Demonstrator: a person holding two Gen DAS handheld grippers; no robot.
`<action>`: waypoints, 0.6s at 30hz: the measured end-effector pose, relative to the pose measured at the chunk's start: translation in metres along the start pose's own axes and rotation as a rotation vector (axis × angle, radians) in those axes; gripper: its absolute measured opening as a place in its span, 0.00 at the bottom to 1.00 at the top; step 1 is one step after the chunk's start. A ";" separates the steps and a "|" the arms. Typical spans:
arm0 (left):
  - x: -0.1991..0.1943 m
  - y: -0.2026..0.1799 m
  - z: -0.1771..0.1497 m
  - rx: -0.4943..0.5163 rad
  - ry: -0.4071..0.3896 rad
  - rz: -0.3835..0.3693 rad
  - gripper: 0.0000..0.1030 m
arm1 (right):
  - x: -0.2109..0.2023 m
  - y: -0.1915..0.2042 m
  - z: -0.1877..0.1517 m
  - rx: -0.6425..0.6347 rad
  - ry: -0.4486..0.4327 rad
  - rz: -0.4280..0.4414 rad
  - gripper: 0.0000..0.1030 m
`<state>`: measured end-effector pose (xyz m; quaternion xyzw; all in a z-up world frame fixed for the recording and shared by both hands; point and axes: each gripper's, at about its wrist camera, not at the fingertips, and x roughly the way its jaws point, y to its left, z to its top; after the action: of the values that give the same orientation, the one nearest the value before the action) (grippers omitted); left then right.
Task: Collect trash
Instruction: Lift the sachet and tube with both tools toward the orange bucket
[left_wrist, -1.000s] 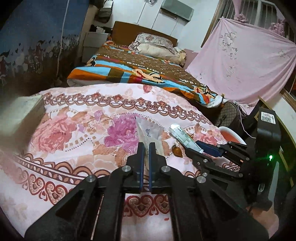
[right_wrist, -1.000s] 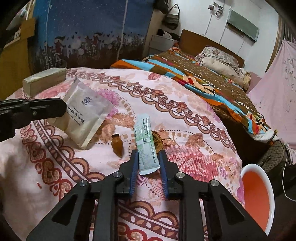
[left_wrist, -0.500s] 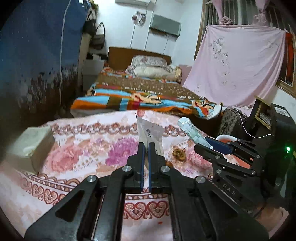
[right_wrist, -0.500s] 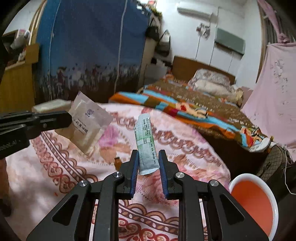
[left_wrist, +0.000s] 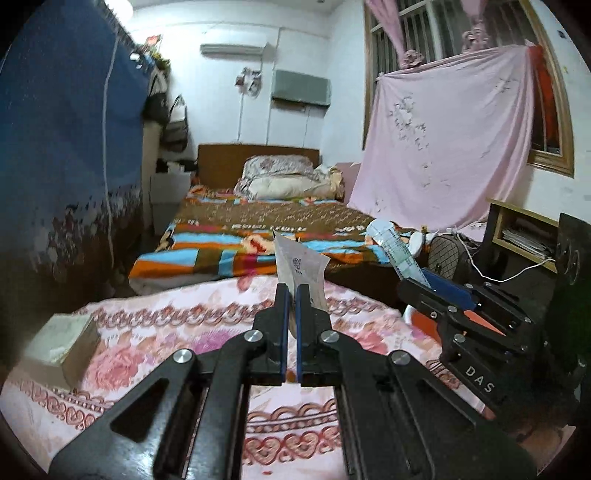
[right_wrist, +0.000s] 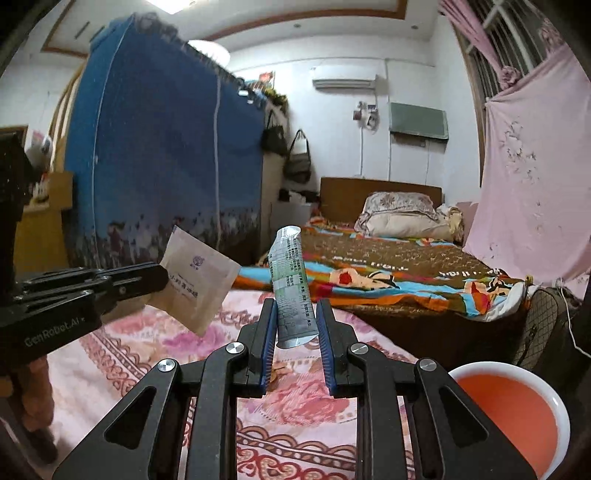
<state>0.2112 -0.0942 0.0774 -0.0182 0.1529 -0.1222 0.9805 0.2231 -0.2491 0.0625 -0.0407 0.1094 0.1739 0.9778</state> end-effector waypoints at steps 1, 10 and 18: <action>0.000 -0.006 0.002 0.013 -0.010 -0.007 0.00 | -0.002 -0.003 0.000 0.006 -0.006 -0.008 0.19; 0.001 -0.049 0.016 0.089 -0.070 -0.066 0.00 | -0.028 -0.035 0.005 0.063 -0.082 -0.091 0.19; 0.002 -0.088 0.023 0.175 -0.128 -0.119 0.00 | -0.049 -0.071 0.006 0.147 -0.127 -0.166 0.19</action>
<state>0.1996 -0.1805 0.1049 0.0509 0.0775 -0.1914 0.9771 0.2041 -0.3312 0.0823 0.0335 0.0559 0.0862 0.9941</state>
